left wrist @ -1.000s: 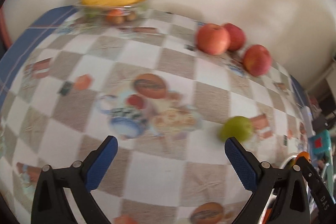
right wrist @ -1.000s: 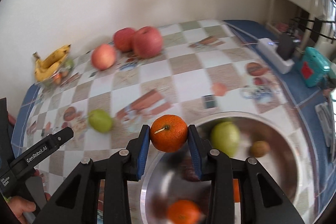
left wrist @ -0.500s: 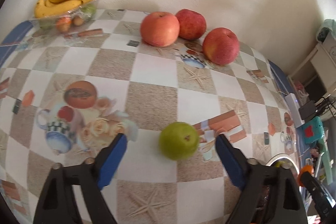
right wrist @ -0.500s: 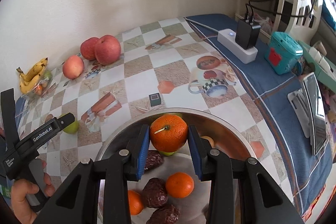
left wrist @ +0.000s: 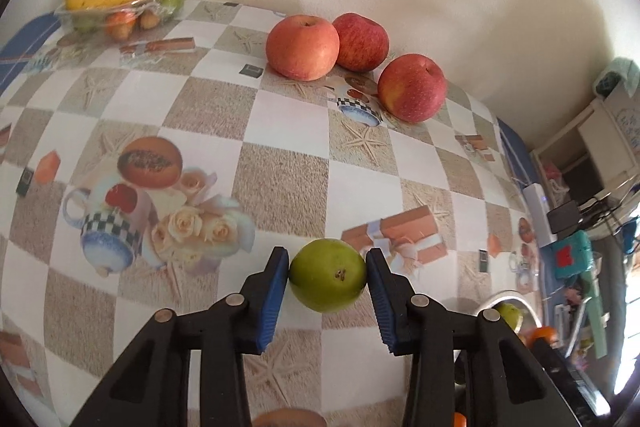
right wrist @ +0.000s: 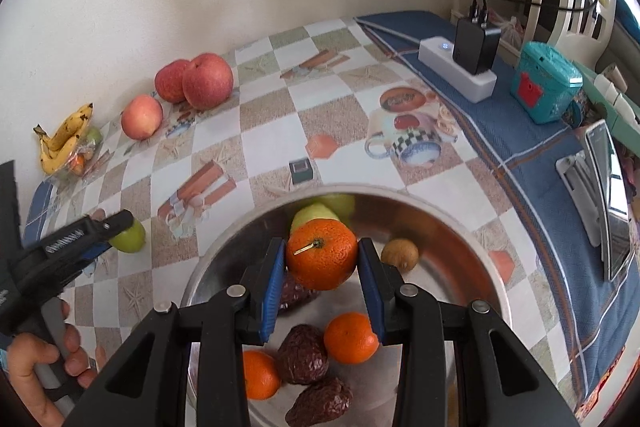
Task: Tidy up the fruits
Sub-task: 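Carry the tangerine and pear over the steel bowl and release both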
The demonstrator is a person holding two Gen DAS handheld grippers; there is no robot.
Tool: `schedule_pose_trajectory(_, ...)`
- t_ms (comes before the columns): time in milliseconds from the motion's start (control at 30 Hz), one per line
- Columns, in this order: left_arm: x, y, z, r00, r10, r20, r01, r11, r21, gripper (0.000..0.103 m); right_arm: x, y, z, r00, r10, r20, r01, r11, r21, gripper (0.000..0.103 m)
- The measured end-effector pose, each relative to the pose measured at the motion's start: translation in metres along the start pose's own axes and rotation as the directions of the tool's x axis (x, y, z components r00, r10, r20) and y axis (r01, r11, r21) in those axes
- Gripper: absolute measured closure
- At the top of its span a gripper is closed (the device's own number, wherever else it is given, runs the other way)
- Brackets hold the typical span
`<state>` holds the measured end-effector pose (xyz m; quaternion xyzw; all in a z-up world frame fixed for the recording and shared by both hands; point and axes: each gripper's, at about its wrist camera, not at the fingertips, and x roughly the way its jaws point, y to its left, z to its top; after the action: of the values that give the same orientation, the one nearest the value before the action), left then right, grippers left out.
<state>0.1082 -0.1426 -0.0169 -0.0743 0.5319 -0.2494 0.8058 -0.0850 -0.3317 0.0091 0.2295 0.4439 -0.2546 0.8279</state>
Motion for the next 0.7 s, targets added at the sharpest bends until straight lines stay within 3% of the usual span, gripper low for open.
schedule_pose_trajectory(200, -0.024, -0.013, -0.022, 0.999, -0.049, -0.015, 0.049, 0.999, 0.011, 0.061, 0.007, -0.002, -0.016, 0.998, 0.024, -0.064, -0.022, 0.999, 0.025, 0.065)
schedule_pose_trajectory(467, -0.036, -0.056, -0.062, 0.981, -0.153, -0.124, 0.164, 0.982, 0.09, 0.059, -0.003, -0.004, -0.027, 0.997, 0.051, -0.058, -0.05, 0.998, 0.024, 0.065)
schedule_pose_trajectory(533, -0.037, -0.06, -0.069, 0.974, -0.177, -0.14, 0.191, 0.978, 0.087, 0.057, -0.006, -0.005, -0.028, 0.997, 0.061, -0.048, -0.06, 0.998, 0.028, 0.061)
schedule_pose_trajectory(567, -0.038, -0.061, -0.073, 0.971, -0.191, -0.145, 0.204, 0.976, 0.078, 0.052, -0.008, -0.006, -0.028, 0.997, 0.064, -0.043, -0.063, 0.998, 0.031, 0.054)
schedule_pose_trajectory(700, -0.044, -0.056, -0.08, 0.98, -0.152, -0.131, 0.164, 0.983, 0.083, 0.046, -0.013, -0.009, -0.031, 0.997, 0.063, -0.036, -0.061, 0.997, 0.04, 0.051)
